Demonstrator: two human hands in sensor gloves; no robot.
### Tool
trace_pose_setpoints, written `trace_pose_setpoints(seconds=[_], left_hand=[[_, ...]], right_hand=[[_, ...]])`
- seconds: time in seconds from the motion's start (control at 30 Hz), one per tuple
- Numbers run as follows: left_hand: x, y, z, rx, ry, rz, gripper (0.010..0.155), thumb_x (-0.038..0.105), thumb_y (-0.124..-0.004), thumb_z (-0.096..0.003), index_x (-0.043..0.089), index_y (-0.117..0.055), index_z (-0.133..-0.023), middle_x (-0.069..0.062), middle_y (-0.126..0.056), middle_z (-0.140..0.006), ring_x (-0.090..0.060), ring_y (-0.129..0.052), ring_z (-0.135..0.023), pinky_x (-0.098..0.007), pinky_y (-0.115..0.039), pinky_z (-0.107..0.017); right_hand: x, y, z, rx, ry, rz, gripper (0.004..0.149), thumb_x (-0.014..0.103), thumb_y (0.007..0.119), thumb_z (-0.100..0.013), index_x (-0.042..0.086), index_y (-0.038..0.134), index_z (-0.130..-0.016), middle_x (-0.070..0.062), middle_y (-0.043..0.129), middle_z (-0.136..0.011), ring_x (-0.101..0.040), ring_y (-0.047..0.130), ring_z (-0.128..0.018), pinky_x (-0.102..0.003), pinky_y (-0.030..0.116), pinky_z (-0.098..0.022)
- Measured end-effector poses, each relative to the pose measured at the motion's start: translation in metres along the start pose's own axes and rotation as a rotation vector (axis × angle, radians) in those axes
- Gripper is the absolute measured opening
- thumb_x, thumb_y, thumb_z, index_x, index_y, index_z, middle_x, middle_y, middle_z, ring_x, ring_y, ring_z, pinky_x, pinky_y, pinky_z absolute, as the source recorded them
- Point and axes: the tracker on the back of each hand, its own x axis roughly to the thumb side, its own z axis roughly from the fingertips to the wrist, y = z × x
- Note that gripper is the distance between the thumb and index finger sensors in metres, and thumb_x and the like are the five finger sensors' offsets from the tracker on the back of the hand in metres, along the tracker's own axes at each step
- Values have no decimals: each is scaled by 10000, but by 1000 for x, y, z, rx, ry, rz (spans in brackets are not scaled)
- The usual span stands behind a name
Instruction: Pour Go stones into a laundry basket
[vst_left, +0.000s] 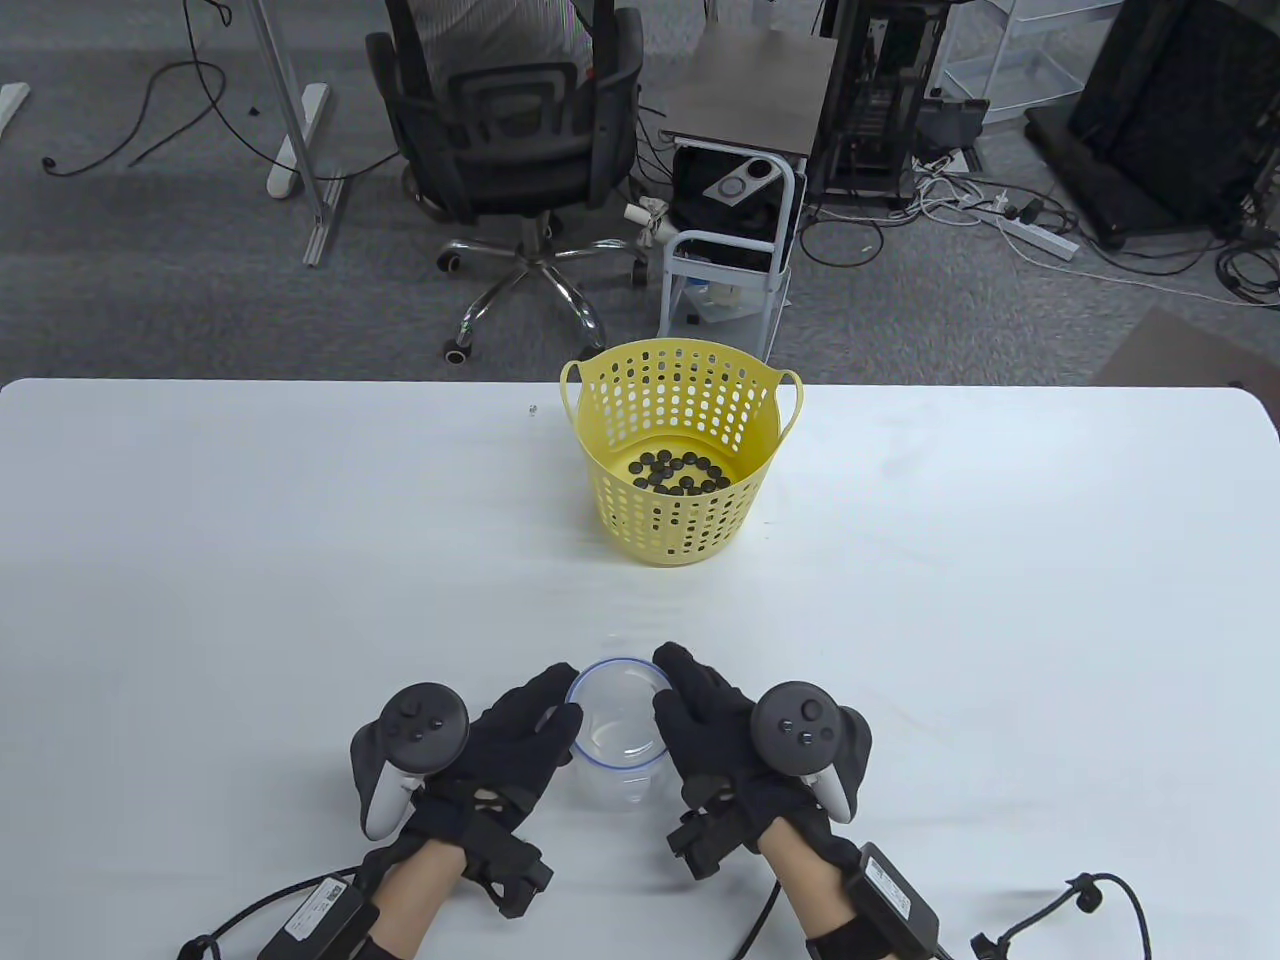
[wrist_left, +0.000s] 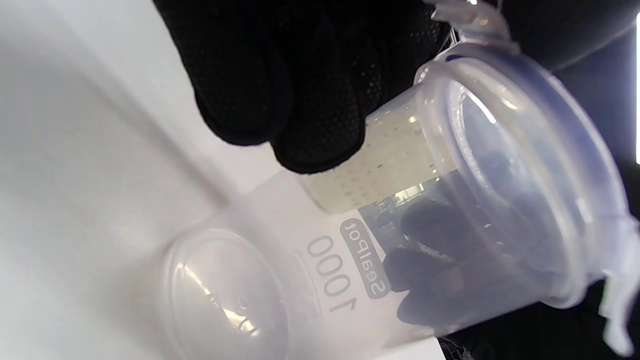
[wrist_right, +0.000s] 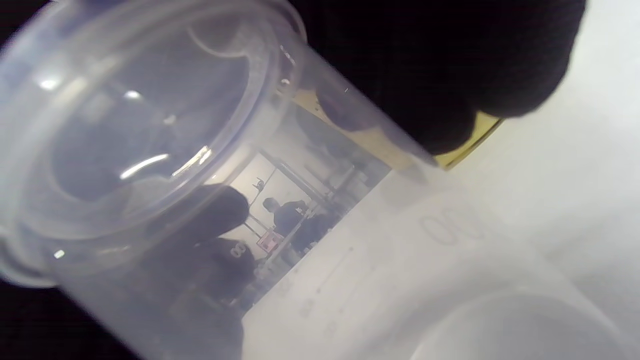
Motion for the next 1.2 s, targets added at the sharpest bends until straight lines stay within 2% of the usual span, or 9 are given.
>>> trace_pose_setpoints(seconds=[0.17, 0.5, 0.67, 0.73, 0.8, 0.97, 1.07, 1.13, 1.2], left_hand=[[1, -2, 0, -54, -3, -4, 700, 708, -674, -477, 354, -595, -1075, 38, -748, -1009, -126, -994, -683, -320, -876, -527], [2, -4, 1, -37, -8, -33, 703, 709, -658, -474, 354, -591, -1078, 33, -742, -1016, -141, -991, -695, -330, -876, -532], [5, -13, 1, -133, 35, -47, 719, 682, -564, -494, 350, -452, -1122, -34, -611, -1092, -232, -911, -779, -416, -803, -584], [6, -15, 1, -142, 40, -47, 724, 685, -527, -497, 352, -409, -1129, -56, -569, -1108, -244, -885, -794, -427, -785, -595], [7, -15, 0, -148, 47, -43, 717, 676, -517, -502, 347, -406, -1129, -59, -556, -1112, -251, -875, -796, -433, -776, -598], [8, -18, 1, -140, 104, -3, 678, 668, -504, -507, 380, -412, -1114, -38, -544, -1099, -247, -857, -796, -437, -758, -605], [2, -22, -2, -201, 96, 22, 683, 688, -453, -503, 396, -320, -1106, -30, -463, -1108, -236, -800, -818, -444, -715, -630], [-5, -23, -2, -177, 75, 67, 701, 734, -455, -487, 427, -324, -1104, -14, -474, -1109, -219, -811, -797, -430, -726, -619], [-10, -21, -3, -174, 72, 84, 722, 768, -494, -470, 445, -361, -1102, -10, -511, -1106, -215, -833, -788, -426, -744, -608]], right_hand=[[0, 0, -1, 38, 15, -9, 582, 469, 686, -521, 127, 683, -992, -201, 843, -930, -493, 952, -635, -524, 835, -425], [-2, 1, -1, 30, 10, -9, 578, 466, 679, -520, 127, 686, -988, -199, 853, -922, -493, 958, -638, -525, 843, -428], [-6, 8, -2, 159, 90, -55, 621, 485, 616, -537, 134, 571, -1047, -215, 739, -1020, -526, 841, -761, -584, 763, -510], [-7, 9, -3, 219, 117, -87, 634, 499, 568, -549, 156, 483, -1075, -210, 657, -1069, -542, 760, -822, -600, 725, -543], [-8, 9, -4, 238, 136, -113, 634, 496, 573, -547, 164, 479, -1080, -214, 646, -1079, -549, 744, -834, -597, 727, -537], [-9, 9, -6, 229, 153, -111, 578, 504, 580, -545, 258, 542, -1068, -180, 674, -1054, -519, 761, -824, -567, 745, -529], [-11, 11, -5, 215, 160, -101, 567, 525, 566, -548, 285, 538, -1061, -172, 670, -1045, -501, 755, -826, -576, 726, -548], [-10, 12, -4, 151, 124, -90, 572, 529, 576, -542, 262, 570, -1048, -188, 708, -1017, -505, 788, -792, -584, 735, -536], [-11, 12, -3, 140, 113, -78, 583, 532, 582, -540, 240, 579, -1044, -197, 730, -1005, -510, 810, -773, -589, 739, -532]])
